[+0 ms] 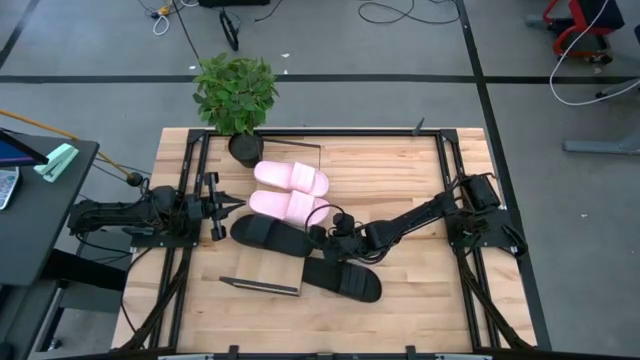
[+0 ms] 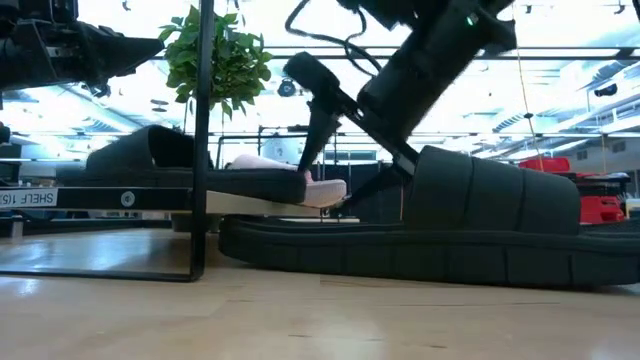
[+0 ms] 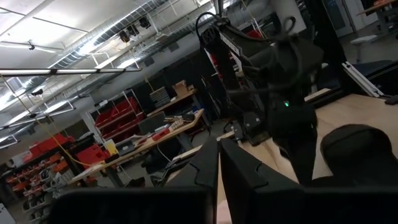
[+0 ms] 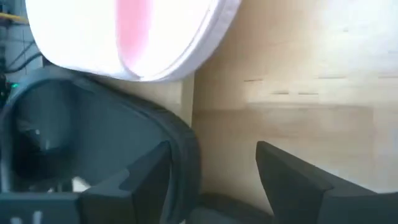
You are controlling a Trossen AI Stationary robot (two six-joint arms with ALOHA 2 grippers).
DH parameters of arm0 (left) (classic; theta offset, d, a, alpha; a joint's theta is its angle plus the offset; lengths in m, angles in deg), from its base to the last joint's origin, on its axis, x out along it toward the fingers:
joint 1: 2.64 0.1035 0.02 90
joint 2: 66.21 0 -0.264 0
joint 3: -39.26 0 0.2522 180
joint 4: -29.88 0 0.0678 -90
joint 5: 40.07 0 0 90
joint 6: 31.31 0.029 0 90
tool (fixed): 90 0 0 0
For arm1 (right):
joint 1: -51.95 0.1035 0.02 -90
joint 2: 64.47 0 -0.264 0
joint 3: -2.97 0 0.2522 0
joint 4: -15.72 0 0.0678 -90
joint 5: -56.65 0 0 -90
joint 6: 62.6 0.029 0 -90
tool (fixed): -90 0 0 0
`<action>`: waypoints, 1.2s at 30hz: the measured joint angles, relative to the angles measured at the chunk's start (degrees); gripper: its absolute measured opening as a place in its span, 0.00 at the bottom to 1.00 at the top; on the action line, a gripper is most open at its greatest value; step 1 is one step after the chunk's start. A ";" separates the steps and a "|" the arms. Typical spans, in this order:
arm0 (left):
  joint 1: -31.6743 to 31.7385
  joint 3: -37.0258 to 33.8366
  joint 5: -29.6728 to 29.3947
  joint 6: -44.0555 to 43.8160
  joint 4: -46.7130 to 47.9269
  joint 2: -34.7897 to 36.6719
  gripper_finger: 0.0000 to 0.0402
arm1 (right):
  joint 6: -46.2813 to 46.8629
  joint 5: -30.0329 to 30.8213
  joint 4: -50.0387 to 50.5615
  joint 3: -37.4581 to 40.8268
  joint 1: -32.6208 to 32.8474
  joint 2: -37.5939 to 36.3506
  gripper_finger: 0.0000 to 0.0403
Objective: Pick and place slides into the shelf
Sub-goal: Put the top black slipper on the shelf
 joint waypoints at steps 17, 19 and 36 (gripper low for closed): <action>0.00 0.00 0.00 0.00 0.27 0.00 0.07 | 2.37 4.74 4.24 -0.47 0.38 -0.37 0.60; 0.00 0.00 0.00 0.00 0.24 0.00 0.06 | 2.43 4.90 3.20 -0.47 0.35 -0.38 0.60; 0.00 0.00 0.00 0.01 0.27 0.00 0.08 | 5.36 5.23 1.84 -0.49 3.36 -0.39 0.59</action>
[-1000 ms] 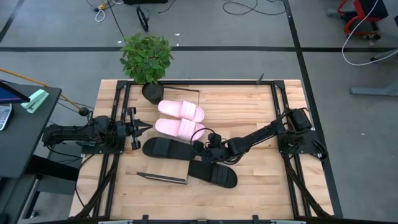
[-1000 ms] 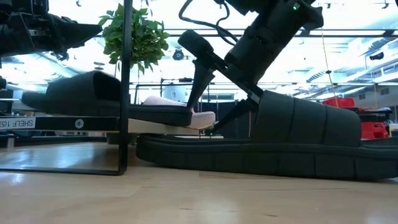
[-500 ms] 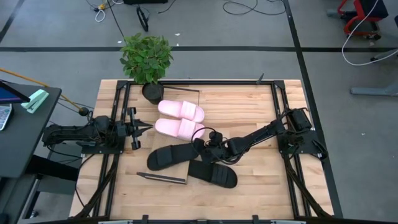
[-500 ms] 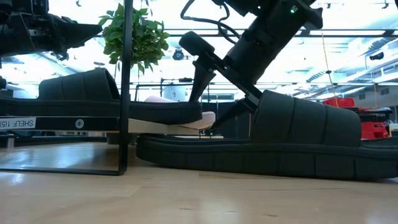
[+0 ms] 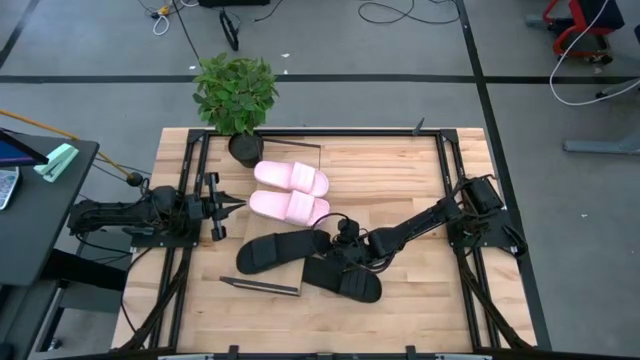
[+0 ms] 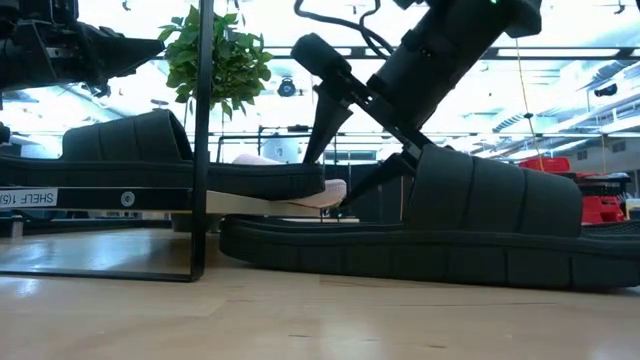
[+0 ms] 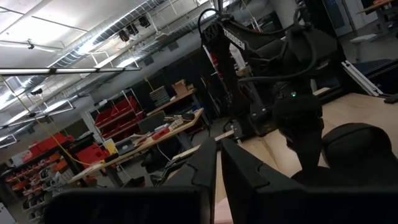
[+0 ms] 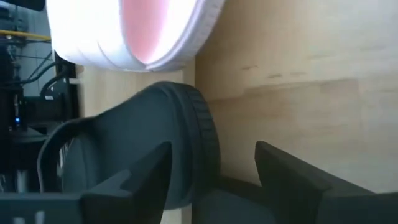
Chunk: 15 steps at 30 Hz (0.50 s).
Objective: Pick and place slides into the shelf
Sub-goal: Put the top black slipper on the shelf
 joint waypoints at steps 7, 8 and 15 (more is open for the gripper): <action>0.00 0.00 0.00 -0.01 0.00 0.00 0.05 | -6.81 -1.61 -4.33 -0.02 -2.18 -0.08 0.54; 0.00 0.00 0.00 0.00 0.00 0.00 0.05 | -8.18 -2.25 -4.88 -0.02 -2.83 -0.09 0.54; 0.00 0.00 0.00 -0.01 0.02 0.00 0.07 | -13.98 -8.88 -5.77 -0.04 -6.56 0.20 0.51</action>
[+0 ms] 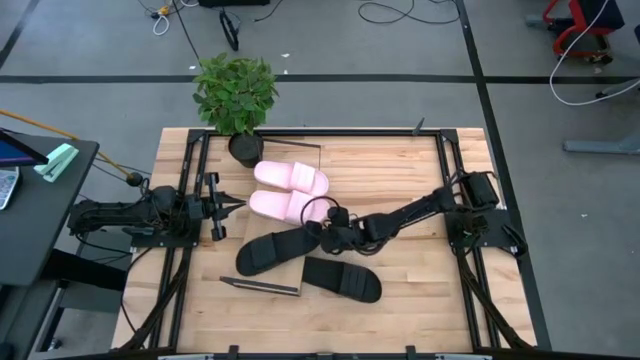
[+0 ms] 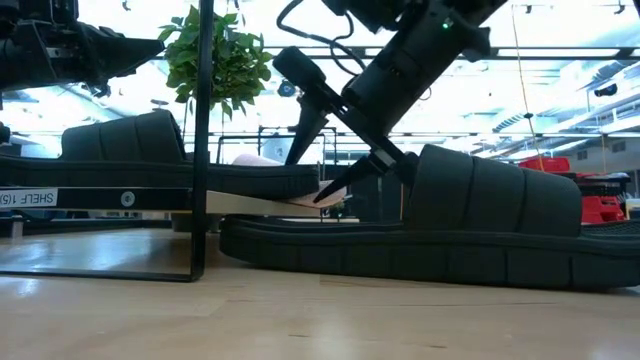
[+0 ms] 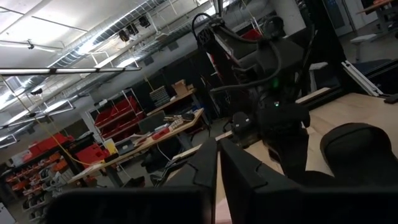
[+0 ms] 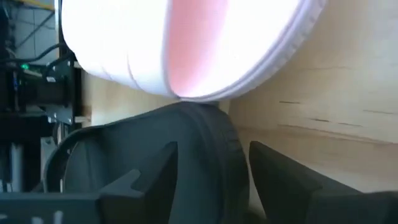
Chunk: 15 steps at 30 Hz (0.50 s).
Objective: Pick and place slides into the shelf
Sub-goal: Put the top black slipper on the shelf
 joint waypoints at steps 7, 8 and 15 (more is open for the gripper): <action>0.01 0.00 0.00 0.00 0.22 0.00 0.07 | -4.34 -1.28 0.10 -0.02 -0.62 0.00 0.34; 0.00 0.00 0.00 0.01 0.22 0.00 0.07 | -4.42 -1.58 0.12 -0.02 -0.58 0.02 0.29; 0.00 0.00 0.00 0.01 0.24 0.00 0.04 | -2.87 -1.22 -0.03 -0.04 1.00 0.04 0.09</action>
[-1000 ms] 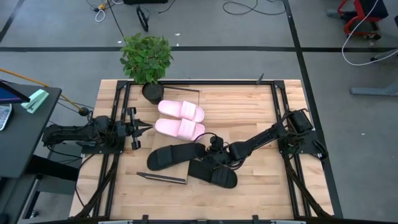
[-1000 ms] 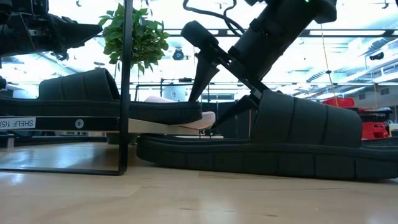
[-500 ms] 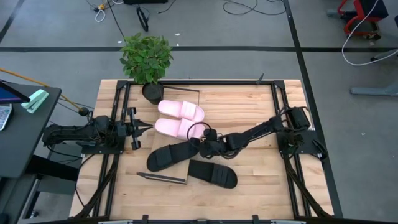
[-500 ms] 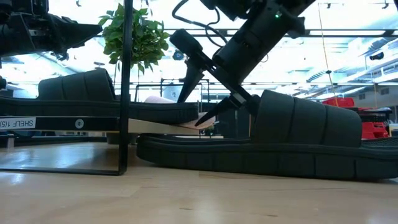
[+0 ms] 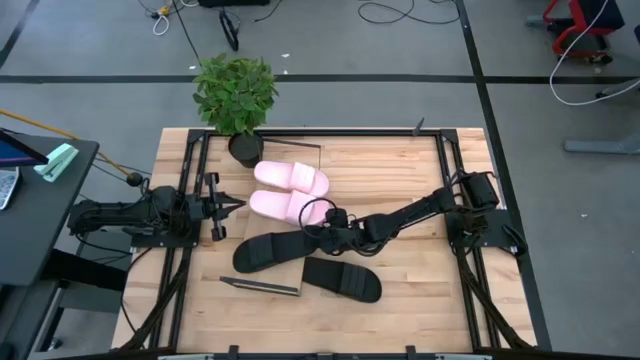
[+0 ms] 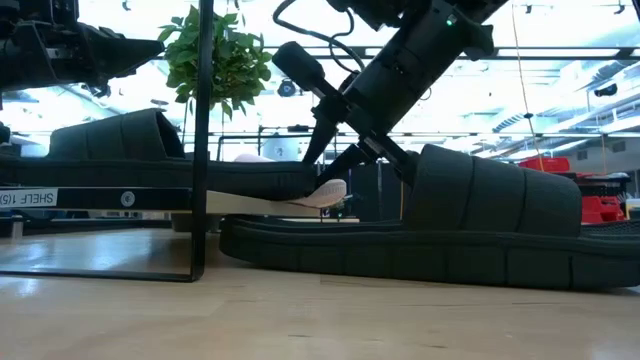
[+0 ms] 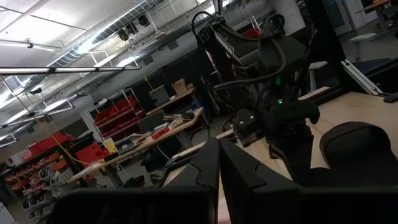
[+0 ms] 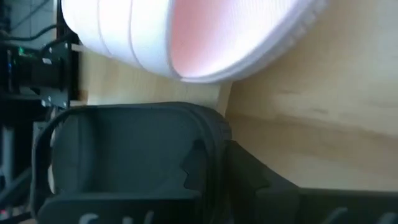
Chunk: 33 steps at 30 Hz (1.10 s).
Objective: Pick and place slides into the shelf
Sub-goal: Put the top black slipper on the shelf
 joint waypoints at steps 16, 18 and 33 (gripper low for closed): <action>0.00 0.00 0.00 0.01 -0.02 0.00 0.06 | 24.65 17.82 0.59 -0.46 9.08 0.07 0.09; 0.00 0.00 0.00 0.01 -0.03 0.00 0.05 | 24.73 17.63 2.50 -1.38 9.02 0.09 0.09; 0.00 0.00 0.00 0.01 -0.02 0.00 0.07 | 22.93 14.18 11.08 -4.63 4.80 1.00 0.09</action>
